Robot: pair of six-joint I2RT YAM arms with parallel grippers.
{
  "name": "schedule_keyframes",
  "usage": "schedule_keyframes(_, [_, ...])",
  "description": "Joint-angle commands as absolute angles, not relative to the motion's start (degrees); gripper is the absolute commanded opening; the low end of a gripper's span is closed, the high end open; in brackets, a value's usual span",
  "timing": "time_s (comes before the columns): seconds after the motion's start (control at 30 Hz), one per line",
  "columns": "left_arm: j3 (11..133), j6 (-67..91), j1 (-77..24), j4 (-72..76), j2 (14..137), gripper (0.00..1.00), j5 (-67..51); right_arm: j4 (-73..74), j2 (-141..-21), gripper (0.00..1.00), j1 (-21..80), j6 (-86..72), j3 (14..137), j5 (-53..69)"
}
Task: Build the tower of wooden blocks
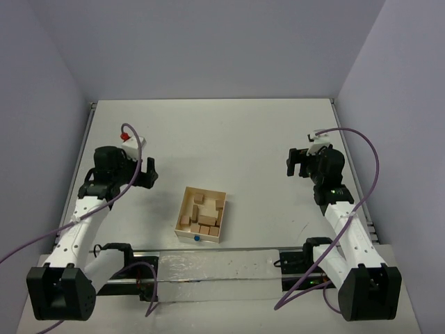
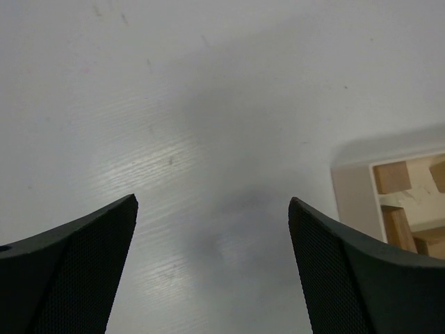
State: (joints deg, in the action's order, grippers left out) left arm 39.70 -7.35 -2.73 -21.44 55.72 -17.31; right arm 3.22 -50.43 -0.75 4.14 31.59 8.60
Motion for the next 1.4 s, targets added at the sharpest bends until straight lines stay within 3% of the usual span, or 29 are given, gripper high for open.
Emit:
schedule_keyframes(0.0, [45.15,-7.01,-12.1,-26.98,58.15,0.92,-12.52,2.73,-50.91,1.0,-1.03,4.51,34.45,8.24])
schedule_keyframes(0.2, [47.83,-8.0,-21.79,-31.64,61.43,0.91,-10.19,3.16,-52.37,1.0,-1.05,4.48,35.07,7.82])
schedule_keyframes(0.33, [48.43,-16.64,-29.76,-34.03,66.57,0.89,-9.62,2.88,-52.66,1.0,-0.99,4.76,34.81,7.4])
schedule_keyframes(0.6, [56.51,-27.05,-33.69,-34.51,76.51,0.89,-16.76,3.08,-54.89,1.0,-1.05,4.83,35.33,7.93])
schedule_keyframes(0.87, [62.67,-35.58,-38.89,-35.17,83.71,0.88,-15.12,3.08,-55.73,1.0,-1.05,5.28,35.24,8.0])
schedule_keyframes(1.37, [67.36,-42.15,-42.1,-33.12,95.47,0.75,-21.46,3.21,-57.29,1.0,-1.05,5.66,35.6,8.0])
